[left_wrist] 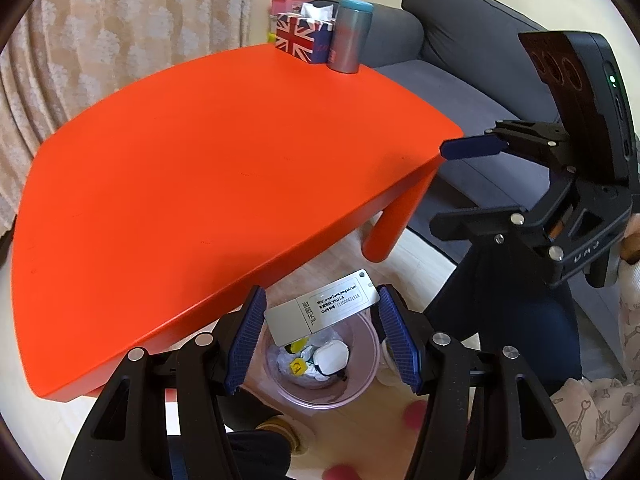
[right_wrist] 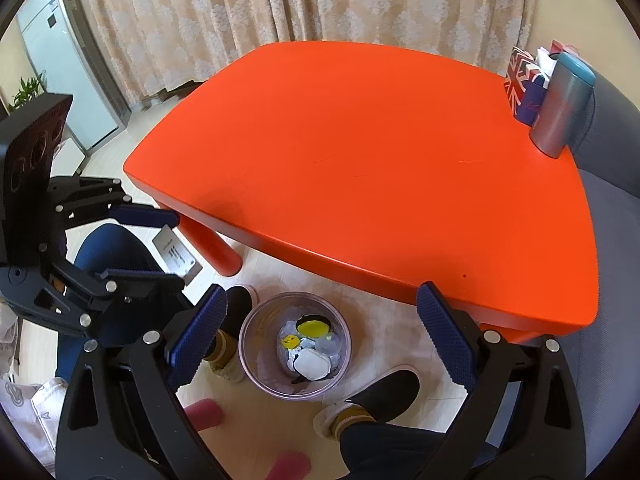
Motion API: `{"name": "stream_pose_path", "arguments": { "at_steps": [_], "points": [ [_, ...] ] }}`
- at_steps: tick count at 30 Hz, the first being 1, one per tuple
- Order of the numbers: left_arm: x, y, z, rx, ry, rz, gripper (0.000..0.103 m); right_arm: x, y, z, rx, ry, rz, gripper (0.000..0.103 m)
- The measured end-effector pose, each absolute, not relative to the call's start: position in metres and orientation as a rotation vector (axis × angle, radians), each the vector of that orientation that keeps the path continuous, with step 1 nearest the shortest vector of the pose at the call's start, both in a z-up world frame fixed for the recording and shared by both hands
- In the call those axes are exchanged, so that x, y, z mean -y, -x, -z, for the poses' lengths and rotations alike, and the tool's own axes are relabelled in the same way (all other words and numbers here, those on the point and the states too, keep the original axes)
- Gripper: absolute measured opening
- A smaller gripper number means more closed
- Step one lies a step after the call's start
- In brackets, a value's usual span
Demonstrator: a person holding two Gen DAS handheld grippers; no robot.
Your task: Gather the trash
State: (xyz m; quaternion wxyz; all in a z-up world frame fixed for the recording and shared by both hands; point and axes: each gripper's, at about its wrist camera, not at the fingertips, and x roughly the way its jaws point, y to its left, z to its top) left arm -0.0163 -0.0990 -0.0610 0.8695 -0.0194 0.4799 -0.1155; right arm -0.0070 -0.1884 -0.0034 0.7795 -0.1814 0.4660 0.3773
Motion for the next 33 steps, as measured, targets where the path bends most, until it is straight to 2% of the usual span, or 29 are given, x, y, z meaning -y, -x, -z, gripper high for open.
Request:
{"name": "stream_pose_path", "arguments": {
  "at_steps": [4,5,6,7,14,33],
  "points": [
    [0.1,0.015,0.062,-1.007,0.045,0.256,0.058,0.192,0.005,0.002,-1.005,0.377,-0.806,0.094],
    [0.101,0.015,0.062,-1.007,0.046,0.259,0.062,0.193,0.005,0.002,-1.005,0.376,-0.803,0.094],
    [0.101,0.015,0.062,-1.003,0.048,0.26,0.078,0.193,0.005,0.002,-1.005,0.373,-0.801,0.094],
    [0.102,0.015,0.061,-0.989,0.052,0.258,0.089,0.193,0.006,0.001,-1.005,0.37,-0.8,0.094],
    [0.1,0.014,0.064,-0.985,0.059,0.235,0.095,0.193,0.007,0.001,-1.006,0.367,-0.795,0.094],
    [0.083,0.013,0.046,-0.933,0.088,0.151,0.095,0.192,-0.002,-0.013,-0.958,0.331,-0.771,0.1]
  ]
}}
